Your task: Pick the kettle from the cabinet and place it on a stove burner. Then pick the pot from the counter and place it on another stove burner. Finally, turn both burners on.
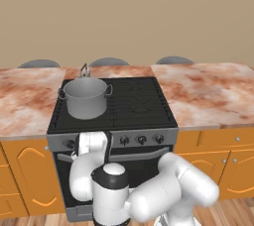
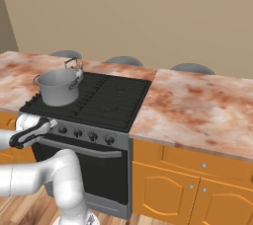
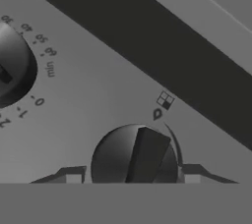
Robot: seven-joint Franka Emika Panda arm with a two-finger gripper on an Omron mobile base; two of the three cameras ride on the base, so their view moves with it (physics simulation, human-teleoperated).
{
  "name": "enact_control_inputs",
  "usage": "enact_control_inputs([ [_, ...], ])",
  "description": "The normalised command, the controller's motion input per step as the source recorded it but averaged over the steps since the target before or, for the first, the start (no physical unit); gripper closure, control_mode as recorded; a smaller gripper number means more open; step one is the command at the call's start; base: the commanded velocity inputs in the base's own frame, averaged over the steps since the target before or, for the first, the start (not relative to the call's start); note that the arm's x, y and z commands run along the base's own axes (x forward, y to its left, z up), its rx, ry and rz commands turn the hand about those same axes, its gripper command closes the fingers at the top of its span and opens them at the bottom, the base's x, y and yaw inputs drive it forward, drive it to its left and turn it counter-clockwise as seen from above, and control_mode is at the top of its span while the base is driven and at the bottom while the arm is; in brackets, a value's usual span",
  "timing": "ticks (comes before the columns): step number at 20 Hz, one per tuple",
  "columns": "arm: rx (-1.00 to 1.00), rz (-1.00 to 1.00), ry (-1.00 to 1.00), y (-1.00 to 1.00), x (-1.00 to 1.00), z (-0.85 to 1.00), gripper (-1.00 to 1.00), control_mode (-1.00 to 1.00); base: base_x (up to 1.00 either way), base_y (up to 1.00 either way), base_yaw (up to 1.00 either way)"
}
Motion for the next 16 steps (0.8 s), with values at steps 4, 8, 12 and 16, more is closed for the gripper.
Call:
enact_control_inputs([
  [4, -0.20, -0.01, 0.06, 0.06, 0.00, 0.00, 1.00, -1.00, 0.00, 0.00, 0.00],
  [8, -0.19, -0.03, 0.01, 0.07, -0.01, 0.00, 1.00, -1.00, 0.00, 0.00, 0.00],
  [12, -0.20, -0.05, 0.00, 0.06, -0.05, 0.00, 1.00, -1.00, 0.00, 0.00, 0.00],
  [16, -0.21, -0.05, 0.01, 0.09, -0.04, 0.00, 1.00, -1.00, 0.00, 0.00, 0.00],
])
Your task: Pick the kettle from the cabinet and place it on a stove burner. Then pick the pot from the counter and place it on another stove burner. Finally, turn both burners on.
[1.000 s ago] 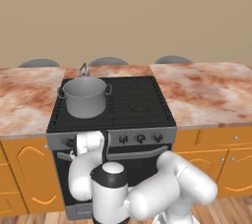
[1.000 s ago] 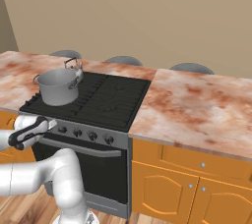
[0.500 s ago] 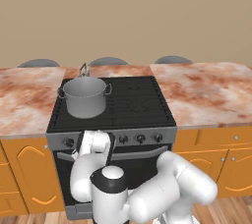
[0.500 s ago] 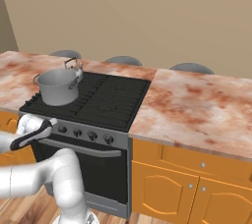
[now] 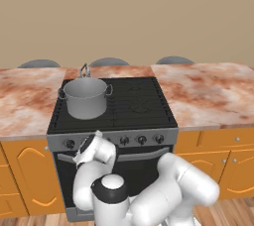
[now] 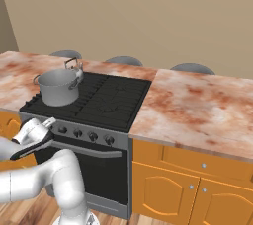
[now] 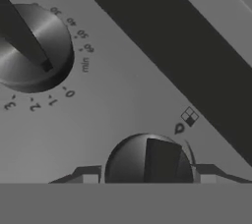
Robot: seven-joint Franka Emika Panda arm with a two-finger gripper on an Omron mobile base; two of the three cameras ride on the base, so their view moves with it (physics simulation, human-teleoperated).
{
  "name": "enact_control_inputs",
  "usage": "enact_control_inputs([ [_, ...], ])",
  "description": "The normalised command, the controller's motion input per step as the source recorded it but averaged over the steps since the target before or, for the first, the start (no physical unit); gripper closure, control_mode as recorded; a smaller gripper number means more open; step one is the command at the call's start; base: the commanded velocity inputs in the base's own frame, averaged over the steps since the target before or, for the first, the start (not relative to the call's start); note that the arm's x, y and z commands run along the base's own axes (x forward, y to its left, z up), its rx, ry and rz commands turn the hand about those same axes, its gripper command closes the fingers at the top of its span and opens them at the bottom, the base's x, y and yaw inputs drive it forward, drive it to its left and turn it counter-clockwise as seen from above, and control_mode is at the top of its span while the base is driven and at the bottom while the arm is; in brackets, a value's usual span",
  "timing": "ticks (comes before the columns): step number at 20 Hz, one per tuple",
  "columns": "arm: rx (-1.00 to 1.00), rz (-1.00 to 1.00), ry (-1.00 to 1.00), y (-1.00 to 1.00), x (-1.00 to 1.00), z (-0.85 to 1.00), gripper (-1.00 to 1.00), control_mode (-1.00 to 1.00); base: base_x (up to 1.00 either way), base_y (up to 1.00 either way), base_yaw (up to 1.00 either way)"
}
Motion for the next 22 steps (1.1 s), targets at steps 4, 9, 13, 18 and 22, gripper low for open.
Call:
enact_control_inputs([
  [4, -0.23, -0.06, 0.02, 0.12, -0.03, 0.00, 1.00, -1.00, 0.00, 0.00, 0.00],
  [9, -0.25, -0.07, 0.03, 0.13, -0.01, 0.00, 1.00, -1.00, 0.00, 0.00, 0.00],
  [13, -0.25, -0.06, 0.01, 0.14, 0.00, 0.00, 1.00, -1.00, 0.00, 0.00, 0.00],
  [18, -0.24, -0.06, 0.00, 0.13, 0.00, 0.00, 1.00, -1.00, 0.00, 0.00, 0.00],
  [22, -0.23, -0.06, 0.00, 0.13, -0.01, 0.00, 1.00, -1.00, 0.00, 0.00, 0.00],
])
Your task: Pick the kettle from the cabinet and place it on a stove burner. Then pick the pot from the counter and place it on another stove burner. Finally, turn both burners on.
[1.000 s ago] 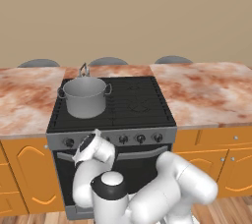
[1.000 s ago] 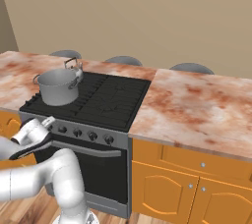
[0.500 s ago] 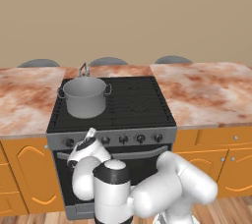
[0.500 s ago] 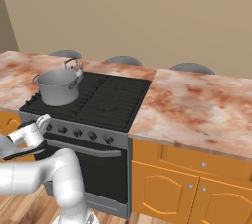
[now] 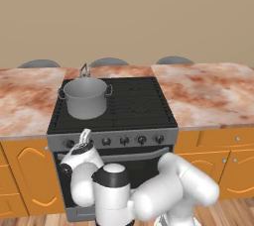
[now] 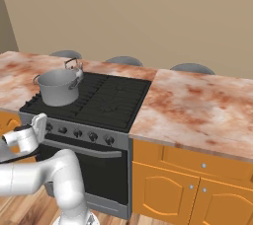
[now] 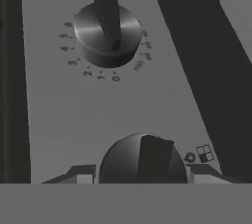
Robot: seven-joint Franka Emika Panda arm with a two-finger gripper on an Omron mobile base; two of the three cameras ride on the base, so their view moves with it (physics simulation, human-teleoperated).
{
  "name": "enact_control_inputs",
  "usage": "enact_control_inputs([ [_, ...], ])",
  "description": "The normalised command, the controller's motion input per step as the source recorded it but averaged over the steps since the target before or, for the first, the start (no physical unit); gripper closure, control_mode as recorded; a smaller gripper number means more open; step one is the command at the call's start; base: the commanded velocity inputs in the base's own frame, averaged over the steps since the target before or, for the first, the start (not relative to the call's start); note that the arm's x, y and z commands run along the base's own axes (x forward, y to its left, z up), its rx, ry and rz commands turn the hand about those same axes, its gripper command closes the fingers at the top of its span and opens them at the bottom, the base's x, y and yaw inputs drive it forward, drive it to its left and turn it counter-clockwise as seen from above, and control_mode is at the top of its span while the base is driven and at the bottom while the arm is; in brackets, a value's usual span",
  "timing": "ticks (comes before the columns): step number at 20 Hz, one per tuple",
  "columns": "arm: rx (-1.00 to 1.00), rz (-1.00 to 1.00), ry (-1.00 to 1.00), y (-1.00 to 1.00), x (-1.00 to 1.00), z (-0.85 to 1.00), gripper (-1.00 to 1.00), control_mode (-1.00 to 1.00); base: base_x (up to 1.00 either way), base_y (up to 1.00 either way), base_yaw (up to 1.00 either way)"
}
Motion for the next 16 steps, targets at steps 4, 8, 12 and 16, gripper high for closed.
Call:
enact_control_inputs([
  [4, -0.21, -0.05, 0.00, 0.14, 0.00, 0.00, 1.00, -1.00, 0.00, 0.00, 0.00],
  [8, -0.19, -0.05, 0.00, 0.13, 0.00, 0.00, 1.00, -1.00, 0.00, 0.00, 0.00],
  [12, -0.17, -0.04, 0.00, 0.13, 0.00, 0.00, 1.00, -1.00, 0.00, 0.00, 0.00],
  [16, -0.13, -0.03, 0.00, 0.10, 0.00, 0.00, 1.00, -1.00, 0.00, 0.00, 0.00],
])
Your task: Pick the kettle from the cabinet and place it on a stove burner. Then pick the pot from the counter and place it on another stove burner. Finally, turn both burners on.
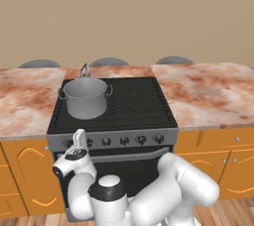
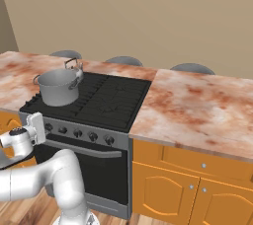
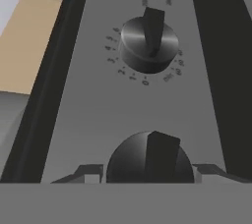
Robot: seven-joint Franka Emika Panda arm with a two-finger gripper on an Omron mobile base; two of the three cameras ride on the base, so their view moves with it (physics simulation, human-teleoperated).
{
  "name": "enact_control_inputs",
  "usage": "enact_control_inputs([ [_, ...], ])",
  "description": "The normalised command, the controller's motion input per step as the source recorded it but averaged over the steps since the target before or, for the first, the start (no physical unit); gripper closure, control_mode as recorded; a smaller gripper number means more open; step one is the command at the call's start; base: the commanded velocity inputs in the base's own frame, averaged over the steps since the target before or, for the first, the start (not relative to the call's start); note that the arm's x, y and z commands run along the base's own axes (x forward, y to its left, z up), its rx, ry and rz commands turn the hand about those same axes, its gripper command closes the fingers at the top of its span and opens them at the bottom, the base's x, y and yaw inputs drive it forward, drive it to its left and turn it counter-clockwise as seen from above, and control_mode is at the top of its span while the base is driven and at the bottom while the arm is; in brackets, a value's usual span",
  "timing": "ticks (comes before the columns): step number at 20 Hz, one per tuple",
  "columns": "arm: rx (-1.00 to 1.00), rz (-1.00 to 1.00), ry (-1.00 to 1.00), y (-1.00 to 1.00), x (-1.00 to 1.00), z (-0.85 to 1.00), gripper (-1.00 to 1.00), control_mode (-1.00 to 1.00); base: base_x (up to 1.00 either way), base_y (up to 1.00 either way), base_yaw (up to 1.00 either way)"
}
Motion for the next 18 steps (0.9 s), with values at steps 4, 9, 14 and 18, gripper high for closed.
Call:
enact_control_inputs([
  [4, -0.06, -0.01, 0.00, 0.05, 0.00, 0.00, 1.00, -1.00, 0.00, 0.00, 0.00],
  [9, 0.00, 0.00, 0.00, 0.01, -0.02, 0.00, -1.00, -1.00, 0.00, 0.00, 0.00],
  [14, 0.00, 0.00, 0.00, 0.00, -0.04, 0.00, -1.00, -1.00, 0.00, 0.00, 0.00],
  [18, 0.00, 0.00, 0.00, 0.02, -0.32, 0.00, -1.00, -1.00, 0.00, 0.00, 0.00],
])
